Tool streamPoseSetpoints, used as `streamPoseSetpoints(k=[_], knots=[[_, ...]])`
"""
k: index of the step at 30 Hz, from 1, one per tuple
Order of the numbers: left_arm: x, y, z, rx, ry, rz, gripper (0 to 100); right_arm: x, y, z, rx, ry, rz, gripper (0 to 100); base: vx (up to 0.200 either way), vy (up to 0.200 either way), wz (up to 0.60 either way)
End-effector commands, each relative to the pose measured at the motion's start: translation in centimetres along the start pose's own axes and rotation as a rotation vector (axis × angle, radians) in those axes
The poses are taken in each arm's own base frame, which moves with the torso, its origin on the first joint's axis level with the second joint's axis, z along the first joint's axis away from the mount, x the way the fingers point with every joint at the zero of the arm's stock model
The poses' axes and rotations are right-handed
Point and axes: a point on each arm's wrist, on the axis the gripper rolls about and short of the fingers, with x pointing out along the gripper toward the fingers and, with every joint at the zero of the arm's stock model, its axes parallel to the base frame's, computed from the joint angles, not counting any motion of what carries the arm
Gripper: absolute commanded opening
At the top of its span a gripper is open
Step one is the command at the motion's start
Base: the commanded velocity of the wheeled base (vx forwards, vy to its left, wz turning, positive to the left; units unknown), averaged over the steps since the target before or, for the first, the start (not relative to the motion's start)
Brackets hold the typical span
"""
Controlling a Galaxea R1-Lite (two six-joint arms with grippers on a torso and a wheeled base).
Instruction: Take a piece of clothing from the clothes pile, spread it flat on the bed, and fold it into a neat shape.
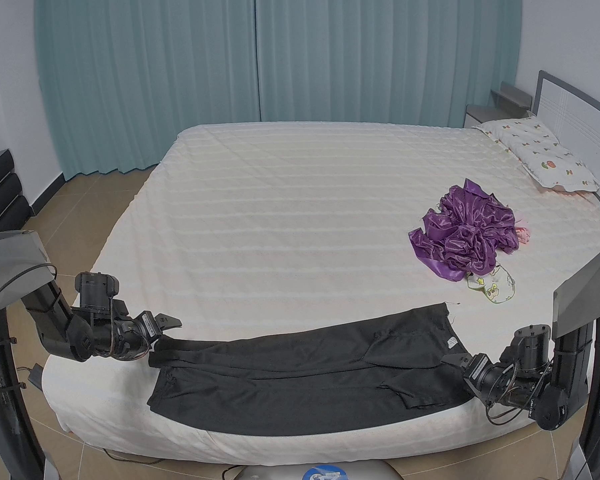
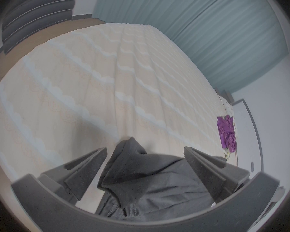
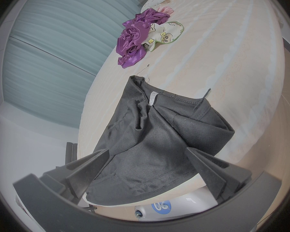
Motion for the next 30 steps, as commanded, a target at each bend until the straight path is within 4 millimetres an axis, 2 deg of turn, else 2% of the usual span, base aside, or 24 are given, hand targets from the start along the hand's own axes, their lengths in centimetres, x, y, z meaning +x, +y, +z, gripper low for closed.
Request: streamPoseSetpoints(k=[1, 9, 11, 14, 22, 23, 30], knots=[[-0.5, -0.2, -1.1, 0.074, 0.031, 0.005, 100, 0.0, 0.2, 0.1, -0.003, -0.010, 0.015, 100, 0.000, 0.000, 0.00], [0.9, -1.0, -2.7, 0.120, 0.079, 0.015, 100, 0.0, 0.1, 0.1, -0.002, -0.009, 0.014, 100, 0.000, 0.000, 0.00], [2.0, -1.1, -3.5, 0.160, 0.083, 0.072, 100, 0.0, 0.2, 0.1, -0.003, -0.010, 0.015, 100, 0.000, 0.000, 0.00], [2.1, -0.9, -4.0, 0.189, 0.082, 0.120, 100, 0.0, 0.2, 0.1, -0.004, -0.009, 0.015, 100, 0.000, 0.000, 0.00], [2.4, -1.4, -4.9, 0.219, 0.107, 0.121, 100, -0.1, 0.2, 0.0, -0.005, -0.007, 0.013, 100, 0.000, 0.000, 0.00], [2.5, -1.4, -5.0, 0.221, 0.109, 0.121, 0, -0.1, 0.2, 0.0, -0.005, -0.007, 0.013, 100, 0.000, 0.000, 0.00], [2.1, -1.5, -5.2, 0.223, 0.113, 0.121, 0, -0.3, 0.2, 0.1, -0.003, -0.011, 0.016, 100, 0.000, 0.000, 0.00]])
